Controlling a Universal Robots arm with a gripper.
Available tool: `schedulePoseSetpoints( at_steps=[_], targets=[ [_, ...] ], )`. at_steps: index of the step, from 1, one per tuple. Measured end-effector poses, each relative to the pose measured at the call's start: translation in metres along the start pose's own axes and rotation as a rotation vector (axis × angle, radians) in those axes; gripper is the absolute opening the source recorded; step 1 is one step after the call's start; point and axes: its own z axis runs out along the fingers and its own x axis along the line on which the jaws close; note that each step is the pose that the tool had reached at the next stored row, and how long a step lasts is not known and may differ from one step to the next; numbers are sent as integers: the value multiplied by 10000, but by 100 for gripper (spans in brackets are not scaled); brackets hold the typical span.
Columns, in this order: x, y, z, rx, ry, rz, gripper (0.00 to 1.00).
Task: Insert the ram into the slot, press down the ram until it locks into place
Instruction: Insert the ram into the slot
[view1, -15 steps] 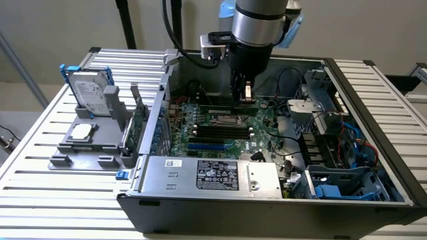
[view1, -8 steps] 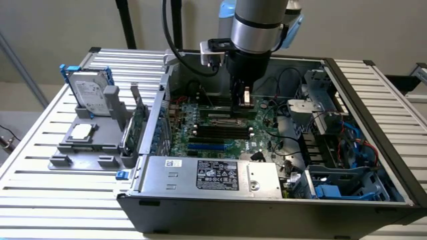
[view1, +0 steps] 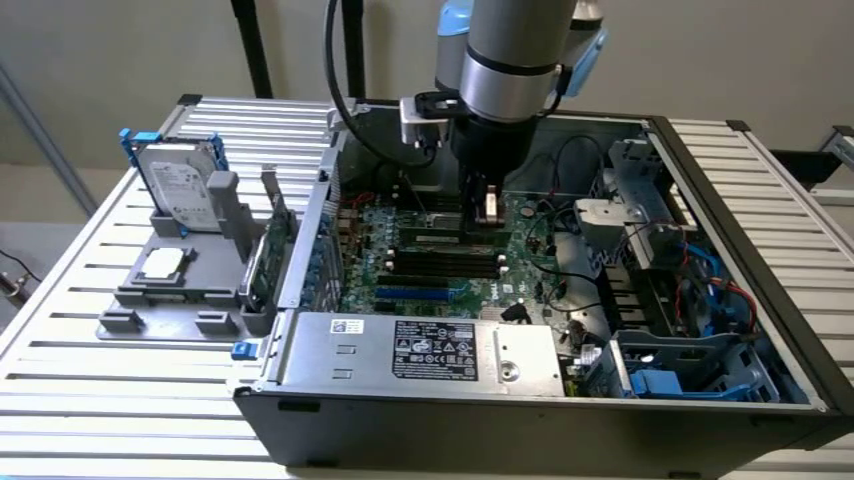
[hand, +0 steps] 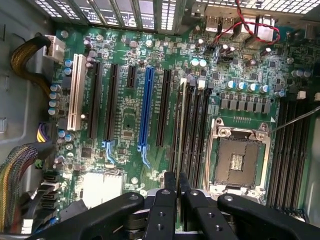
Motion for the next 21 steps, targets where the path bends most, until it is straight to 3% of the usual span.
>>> schedulePoseSetpoints(
  at_steps=[21],
  targets=[
    [-26, 2, 357, -1, 2, 17, 13]
  ],
)
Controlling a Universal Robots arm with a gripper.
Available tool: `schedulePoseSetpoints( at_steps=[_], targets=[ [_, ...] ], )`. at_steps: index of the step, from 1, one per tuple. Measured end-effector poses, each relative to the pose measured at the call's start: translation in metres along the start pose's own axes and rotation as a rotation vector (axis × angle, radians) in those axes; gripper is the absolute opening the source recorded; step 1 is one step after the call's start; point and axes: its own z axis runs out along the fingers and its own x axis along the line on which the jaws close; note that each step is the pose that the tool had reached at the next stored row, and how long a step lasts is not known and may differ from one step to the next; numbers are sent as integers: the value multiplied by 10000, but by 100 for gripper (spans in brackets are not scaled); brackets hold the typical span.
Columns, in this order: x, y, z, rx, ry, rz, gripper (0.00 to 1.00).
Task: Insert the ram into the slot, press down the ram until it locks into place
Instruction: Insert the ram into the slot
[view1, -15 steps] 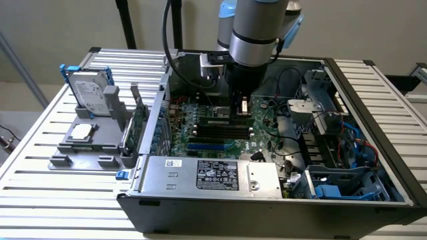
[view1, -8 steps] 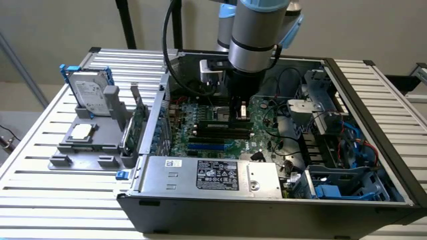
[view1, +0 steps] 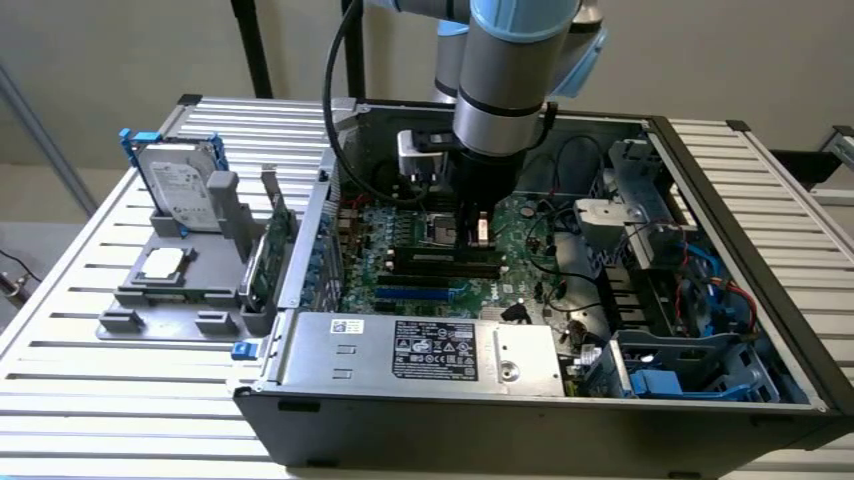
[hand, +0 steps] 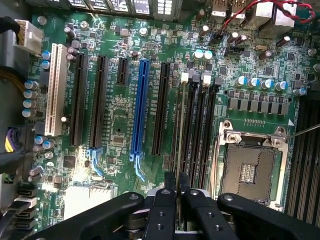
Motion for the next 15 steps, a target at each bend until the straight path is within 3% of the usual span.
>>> schedulePoseSetpoints(
  at_steps=[15],
  targets=[
    [-1, 10, 29, 16, 5, 67, 13]
  ],
)
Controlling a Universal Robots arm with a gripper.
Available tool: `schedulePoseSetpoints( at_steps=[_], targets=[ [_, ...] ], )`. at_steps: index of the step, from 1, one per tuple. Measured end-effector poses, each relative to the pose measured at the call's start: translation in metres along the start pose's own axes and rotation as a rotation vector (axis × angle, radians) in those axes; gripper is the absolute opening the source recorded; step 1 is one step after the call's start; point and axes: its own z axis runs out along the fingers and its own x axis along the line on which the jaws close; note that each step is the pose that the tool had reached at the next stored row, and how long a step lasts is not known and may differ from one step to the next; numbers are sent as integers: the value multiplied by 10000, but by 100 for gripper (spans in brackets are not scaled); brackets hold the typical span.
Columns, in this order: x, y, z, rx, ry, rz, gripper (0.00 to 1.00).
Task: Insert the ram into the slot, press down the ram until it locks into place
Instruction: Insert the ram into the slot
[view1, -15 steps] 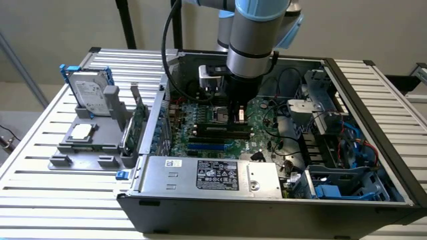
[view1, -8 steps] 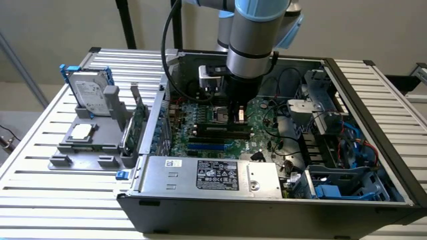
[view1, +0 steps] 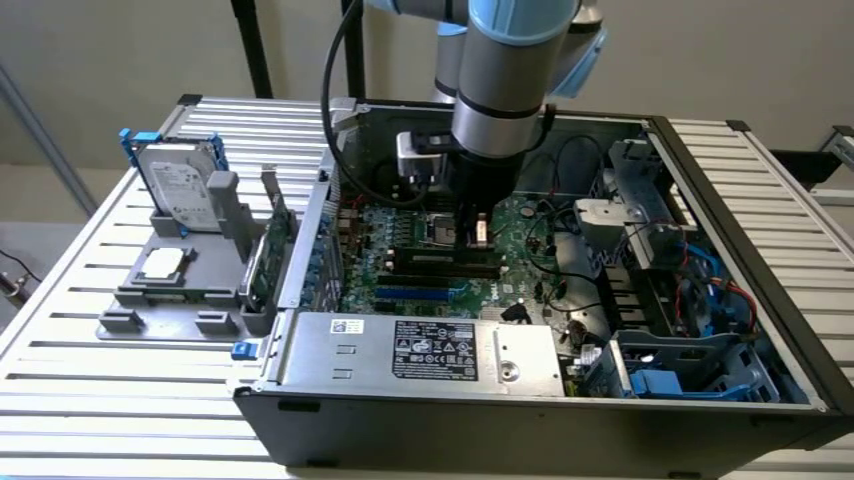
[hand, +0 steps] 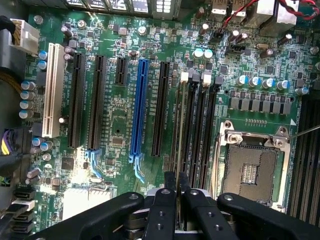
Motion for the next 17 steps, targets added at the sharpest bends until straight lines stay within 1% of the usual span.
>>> schedulePoseSetpoints(
  at_steps=[2, 4, 8, 10, 11, 14, 15, 17],
  targets=[
    [0, 3, 7, 0, 1, 18, 13],
    [0, 3, 8, -2, 19, 20, 13],
    [0, 3, 9, 2, 17, 45, 13],
    [0, 3, 10, 18, 15, 68, 13],
    [-1, 4, 10, 39, 15, 80, 13],
    [0, 6, 10, 147, 22, 119, 13],
    [-1, 10, 10, 167, 22, 141, 13],
    [-1, 21, 11, 181, 23, 216, 13]
  ],
)
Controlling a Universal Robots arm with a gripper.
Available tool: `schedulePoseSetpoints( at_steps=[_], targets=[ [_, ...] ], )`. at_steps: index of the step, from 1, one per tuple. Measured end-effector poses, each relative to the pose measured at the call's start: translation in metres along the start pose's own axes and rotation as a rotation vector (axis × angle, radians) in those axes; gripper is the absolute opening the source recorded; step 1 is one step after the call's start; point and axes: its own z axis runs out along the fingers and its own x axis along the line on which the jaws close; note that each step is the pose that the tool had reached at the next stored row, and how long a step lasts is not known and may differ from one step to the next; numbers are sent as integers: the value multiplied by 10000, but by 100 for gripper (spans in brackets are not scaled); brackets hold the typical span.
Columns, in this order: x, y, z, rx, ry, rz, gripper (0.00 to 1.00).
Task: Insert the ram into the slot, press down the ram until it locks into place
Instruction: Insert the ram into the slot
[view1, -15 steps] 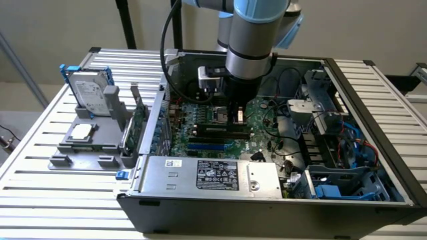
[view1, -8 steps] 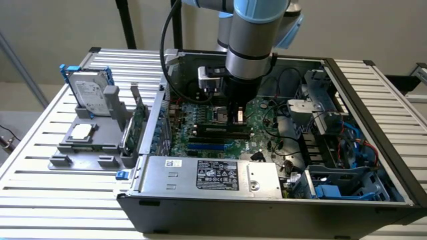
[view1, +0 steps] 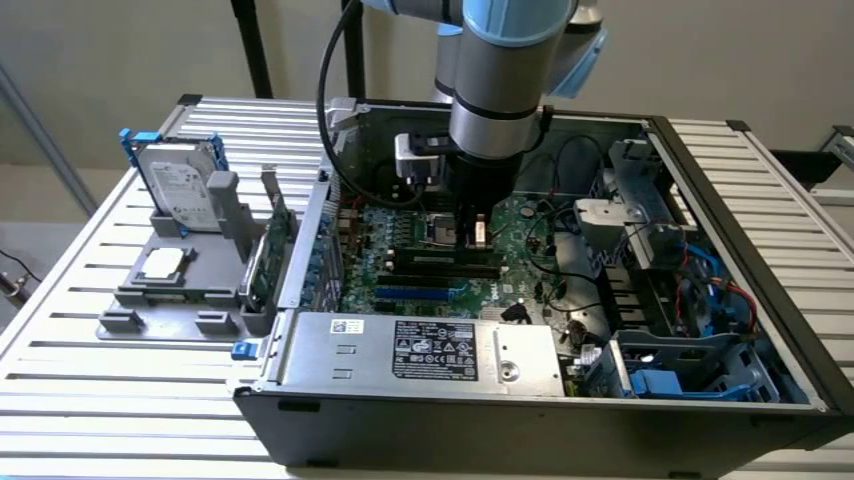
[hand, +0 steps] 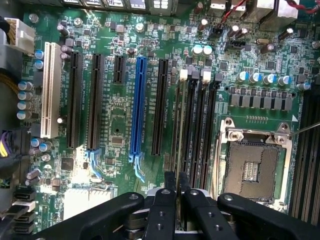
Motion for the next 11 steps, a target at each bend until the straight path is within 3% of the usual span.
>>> schedulePoseSetpoints(
  at_steps=[6, 8, 11],
  targets=[
    [0, 14, 6, 21, -1, 261, 13],
    [-1, 16, 8, 72, -3, 263, 13],
    [-2, 33, 14, 215, 0, 260, 13]
  ],
)
